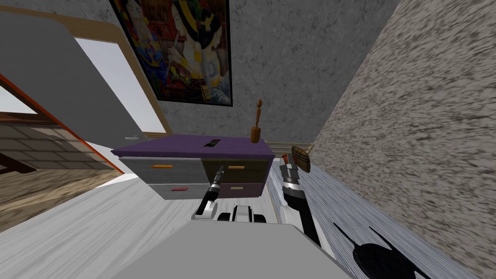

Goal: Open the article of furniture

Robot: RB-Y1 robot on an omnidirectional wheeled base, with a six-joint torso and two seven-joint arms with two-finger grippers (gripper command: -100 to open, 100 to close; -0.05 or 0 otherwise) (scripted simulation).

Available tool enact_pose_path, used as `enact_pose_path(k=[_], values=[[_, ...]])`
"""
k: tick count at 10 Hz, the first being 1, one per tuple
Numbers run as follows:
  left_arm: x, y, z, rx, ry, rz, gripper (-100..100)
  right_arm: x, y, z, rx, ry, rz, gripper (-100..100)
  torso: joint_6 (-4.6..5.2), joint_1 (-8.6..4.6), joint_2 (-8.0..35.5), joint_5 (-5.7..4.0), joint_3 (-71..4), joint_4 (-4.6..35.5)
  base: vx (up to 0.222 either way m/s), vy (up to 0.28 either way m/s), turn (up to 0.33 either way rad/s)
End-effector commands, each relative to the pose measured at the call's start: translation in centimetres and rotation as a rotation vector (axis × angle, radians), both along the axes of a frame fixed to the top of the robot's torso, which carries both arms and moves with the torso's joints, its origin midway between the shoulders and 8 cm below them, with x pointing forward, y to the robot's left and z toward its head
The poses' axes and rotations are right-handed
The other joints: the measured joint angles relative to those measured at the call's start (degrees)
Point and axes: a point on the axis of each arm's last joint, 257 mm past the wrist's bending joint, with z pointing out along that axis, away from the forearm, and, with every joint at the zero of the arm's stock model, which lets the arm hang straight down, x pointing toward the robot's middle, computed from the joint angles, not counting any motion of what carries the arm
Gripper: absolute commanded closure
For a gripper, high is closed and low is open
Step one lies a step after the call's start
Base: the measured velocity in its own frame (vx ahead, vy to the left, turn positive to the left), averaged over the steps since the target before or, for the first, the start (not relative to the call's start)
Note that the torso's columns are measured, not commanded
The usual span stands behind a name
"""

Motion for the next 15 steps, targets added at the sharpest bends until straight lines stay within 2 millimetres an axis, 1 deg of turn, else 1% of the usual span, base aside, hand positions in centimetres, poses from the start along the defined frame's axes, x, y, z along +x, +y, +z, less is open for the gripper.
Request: enact_pose_path(k=[1, 4, 5, 6, 7, 8, 9, 11, 14, 15], values=[[0.2, -2.4, -1.7, -0.064, 0.033, 0.006, -100, 0.0, 0.0, 0.0, 0.0, 0.0, 0.0, 0, 0.02, -0.01, 0.0, -0.01, 0.0, 0.0, 0.009, -0.07, 0.029], [0.3, -5.2, -2.4, -0.137, 0.05, 0.01, -100, 0.0, 0.0, 0.0, 0.0, 0.0, 0.0, 0, 0.0, 0.19, 0.0, 0.05, 0.0, 0.0, 0.007, -0.053, 0.025], [0.4, -5.7, -2.5, -0.15, 0.052, 0.01, -100, 0.0, 0.0, 0.0, 0.0, 0.0, 0.0, 0, 0.0, 0.16, 0.0, 0.04, 0.0, 0.0, 0.004, -0.045, 0.002], [0.5, -5.2, -2.5, -0.139, 0.051, 0.01, -100, 0.0, 0.0, 0.0, 0.0, 0.0, 0.0, 0, 0.0, 0.14, 0.0, 0.03, 0.0, 0.0, 0.002, -0.02, 0.0], [1.3, -5.5, -1.8, -0.138, 0.051, 0.006, -100, 0.0, 0.0, 0.0, 0.0, 0.0, 0.0, 0, -0.01, 0.21, 0.0, 0.05, 0.0, 0.0, 0.059, 0.003, 0.032], [0.9, -5.3, -2.1, -0.139, 0.049, 0.008, -100, 0.0, 0.0, 0.0, 0.0, 0.0, 0.0, 0, 0.0, 0.24, -0.2, 0.06, -0.1, 0.0, 0.039, 0.003, 0.007], [1.0, -5.3, -2.1, -0.139, 0.05, 0.008, 100, 0.0, 0.0, 0.0, 0.0, 0.0, 0.0, 0, 0.0, 0.18, -0.1, 0.05, 0.0, 0.0, 0.006, 0.001, -0.001], [1.0, -5.7, -1.8, -0.138, 0.048, 0.003, 100, 0.0, 0.0, 0.0, 0.0, 0.0, 0.0, 0, 0.05, 0.18, 0.1, 0.19, 0.1, -0.4, -0.133, 0.002, 0.026], [1.1, -6.1, -1.4, -0.137, 0.046, -0.004, 100, 0.0, 0.0, 0.0, 0.0, 0.0, 0.0, 0, -0.01, 0.19, -0.2, 0.11, -0.1, -0.2, -0.208, 0.0, 0.018], [1.3, -6.2, -1.0, -0.139, 0.035, -0.004, 100, 0.0, 0.0, 0.0, 0.0, 0.0, 0.0, 0, -0.01, 0.15, -0.2, 0.08, -0.1, -0.2, -0.11, -0.005, 0.003]])
